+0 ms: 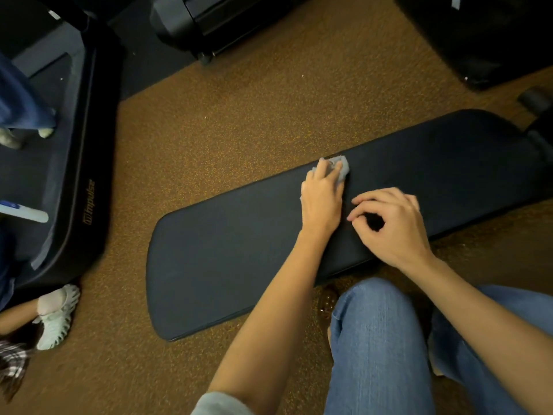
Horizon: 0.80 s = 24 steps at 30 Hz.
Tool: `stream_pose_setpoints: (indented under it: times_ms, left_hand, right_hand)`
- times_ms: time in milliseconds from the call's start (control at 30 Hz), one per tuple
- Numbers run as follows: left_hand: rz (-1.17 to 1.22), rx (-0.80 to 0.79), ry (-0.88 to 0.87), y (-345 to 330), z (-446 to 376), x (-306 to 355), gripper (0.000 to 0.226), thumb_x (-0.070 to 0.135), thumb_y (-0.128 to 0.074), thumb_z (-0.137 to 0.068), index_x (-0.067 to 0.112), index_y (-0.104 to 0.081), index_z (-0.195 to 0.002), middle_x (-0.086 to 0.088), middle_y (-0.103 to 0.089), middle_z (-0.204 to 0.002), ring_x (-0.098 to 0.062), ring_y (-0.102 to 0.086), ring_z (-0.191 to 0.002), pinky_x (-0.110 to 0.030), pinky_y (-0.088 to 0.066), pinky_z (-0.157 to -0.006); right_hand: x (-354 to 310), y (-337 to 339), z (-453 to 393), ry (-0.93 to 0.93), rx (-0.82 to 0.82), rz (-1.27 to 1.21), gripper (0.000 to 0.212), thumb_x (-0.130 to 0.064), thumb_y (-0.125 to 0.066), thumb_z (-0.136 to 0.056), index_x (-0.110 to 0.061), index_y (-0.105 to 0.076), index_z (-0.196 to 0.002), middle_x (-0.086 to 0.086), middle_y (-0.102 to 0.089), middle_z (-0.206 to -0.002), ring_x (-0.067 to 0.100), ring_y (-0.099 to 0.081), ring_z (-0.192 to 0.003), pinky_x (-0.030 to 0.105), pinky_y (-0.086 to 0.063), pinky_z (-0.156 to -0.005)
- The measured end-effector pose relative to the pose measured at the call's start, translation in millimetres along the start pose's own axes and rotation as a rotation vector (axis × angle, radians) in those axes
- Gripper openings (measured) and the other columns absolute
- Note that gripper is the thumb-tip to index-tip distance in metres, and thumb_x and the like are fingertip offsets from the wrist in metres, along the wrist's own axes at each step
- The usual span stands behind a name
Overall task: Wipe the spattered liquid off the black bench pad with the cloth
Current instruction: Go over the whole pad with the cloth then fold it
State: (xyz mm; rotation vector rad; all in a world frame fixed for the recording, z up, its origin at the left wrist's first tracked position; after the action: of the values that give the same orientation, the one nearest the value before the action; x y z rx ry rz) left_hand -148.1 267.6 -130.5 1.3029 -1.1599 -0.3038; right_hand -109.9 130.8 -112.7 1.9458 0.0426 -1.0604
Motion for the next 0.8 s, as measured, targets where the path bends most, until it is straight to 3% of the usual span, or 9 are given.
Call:
stream_pose_setpoints:
  times_ms: [100,200,300,433,500,600,667,733,800]
  left_hand:
    - [0.036,-0.081,-0.031,-0.2,7.6,3.4,0.036,0.016,-0.054,-0.101,0.008,-0.060,-0.136,-0.016,-0.052,-0.134,-0.035,-0.050,-0.120,-0.049,-0.042,-0.099]
    - [0.142,-0.137,-0.016,1.3,19.5,12.2,0.030,0.025,-0.055,-0.102,0.013,-0.069,-0.124,-0.011,-0.053,-0.115,-0.030,-0.055,-0.105,-0.051,-0.045,-0.090]
    - [0.278,-0.196,0.019,4.8,28.6,17.5,0.025,0.031,-0.058,-0.100,0.017,-0.077,-0.108,-0.004,-0.052,-0.097,-0.024,-0.054,-0.094,-0.051,-0.045,-0.085]
    - [0.532,-0.246,0.103,14.7,37.5,34.1,0.023,0.029,-0.061,-0.098,0.017,-0.078,-0.108,-0.004,-0.062,-0.114,-0.016,-0.053,-0.119,-0.050,-0.041,-0.102]
    - [0.687,-0.241,0.142,23.7,40.5,47.1,0.022,0.025,-0.062,-0.098,0.011,-0.077,-0.107,-0.006,-0.065,-0.120,-0.013,-0.055,-0.121,-0.047,-0.042,-0.106]
    - [0.831,-0.207,0.123,37.4,40.6,68.5,0.020,0.019,-0.063,-0.097,0.005,-0.076,-0.106,-0.011,-0.069,-0.119,-0.020,-0.059,-0.119,-0.042,-0.045,-0.106]
    - [0.876,-0.201,0.096,44.1,38.4,82.0,0.020,0.014,-0.063,-0.096,0.001,-0.074,-0.107,-0.014,-0.069,-0.119,-0.024,-0.060,-0.120,-0.043,-0.046,-0.106]
    - [0.932,-0.232,0.047,50.0,37.8,99.1,0.021,0.012,-0.063,-0.097,0.001,-0.073,-0.112,-0.013,-0.071,-0.116,-0.024,-0.064,-0.115,-0.040,-0.051,-0.101]
    - [1.005,-0.271,0.005,54.6,38.4,117.7,0.020,0.011,-0.060,-0.098,0.003,-0.072,-0.113,-0.009,-0.075,-0.109,-0.020,-0.070,-0.103,-0.031,-0.055,-0.089]
  right_hand:
    - [16.1,23.8,-2.2,-0.120,0.116,-0.017,0.012,-0.018,-0.065,-0.080,-0.028,-0.070,-0.077,-0.012,-0.067,-0.094,0.015,-0.056,-0.096,0.038,-0.038,-0.085]
    - [30.3,38.8,-0.6,-0.245,0.118,-0.068,0.019,-0.013,-0.064,-0.080,-0.029,-0.070,-0.086,-0.009,-0.064,-0.097,0.017,-0.054,-0.094,0.042,-0.044,-0.085]
    - [34.5,49.2,-3.6,-0.240,0.016,-0.060,0.035,-0.009,-0.063,-0.080,-0.032,-0.066,-0.107,-0.005,-0.057,-0.110,0.018,-0.052,-0.099,0.042,-0.047,-0.089]
    - [31.1,65.7,-10.8,-0.159,-0.168,-0.062,0.051,-0.017,-0.067,-0.083,-0.040,-0.054,-0.127,-0.006,-0.046,-0.127,0.018,-0.046,-0.114,0.039,-0.045,-0.095]
    - [28.5,77.3,-14.3,-0.120,-0.209,-0.056,0.041,-0.026,-0.069,-0.084,-0.037,-0.059,-0.122,-0.006,-0.048,-0.129,0.018,-0.046,-0.118,0.037,-0.041,-0.097]
    - [25.8,104.5,-17.0,-0.121,-0.139,-0.094,0.016,-0.034,-0.072,-0.081,-0.026,-0.071,-0.095,-0.007,-0.060,-0.119,0.013,-0.052,-0.113,0.028,-0.040,-0.090]
    - [24.8,124.1,-15.2,-0.143,-0.092,-0.171,0.013,-0.032,-0.074,-0.080,-0.021,-0.072,-0.086,-0.009,-0.066,-0.111,0.006,-0.057,-0.106,0.024,-0.044,-0.084]
    - [21.1,142.5,-13.2,-0.148,-0.089,-0.264,0.010,-0.029,-0.073,-0.082,-0.020,-0.072,-0.087,-0.009,-0.070,-0.101,0.003,-0.062,-0.099,0.031,-0.050,-0.086]
    - [14.0,159.1,-11.8,-0.124,-0.111,-0.353,0.009,-0.024,-0.068,-0.086,-0.016,-0.071,-0.088,-0.002,-0.072,-0.090,0.010,-0.066,-0.091,0.038,-0.053,-0.085]
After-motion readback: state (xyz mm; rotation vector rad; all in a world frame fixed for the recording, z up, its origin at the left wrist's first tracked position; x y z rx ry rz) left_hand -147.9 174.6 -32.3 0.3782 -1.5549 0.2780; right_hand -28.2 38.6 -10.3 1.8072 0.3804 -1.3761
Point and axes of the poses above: each hand's wrist, its own z-axis away from the middle knuckle, its own y-axis out of the back of the hand, x = y × z, the point moved 5 cm from there along -z, towards the middle knuckle
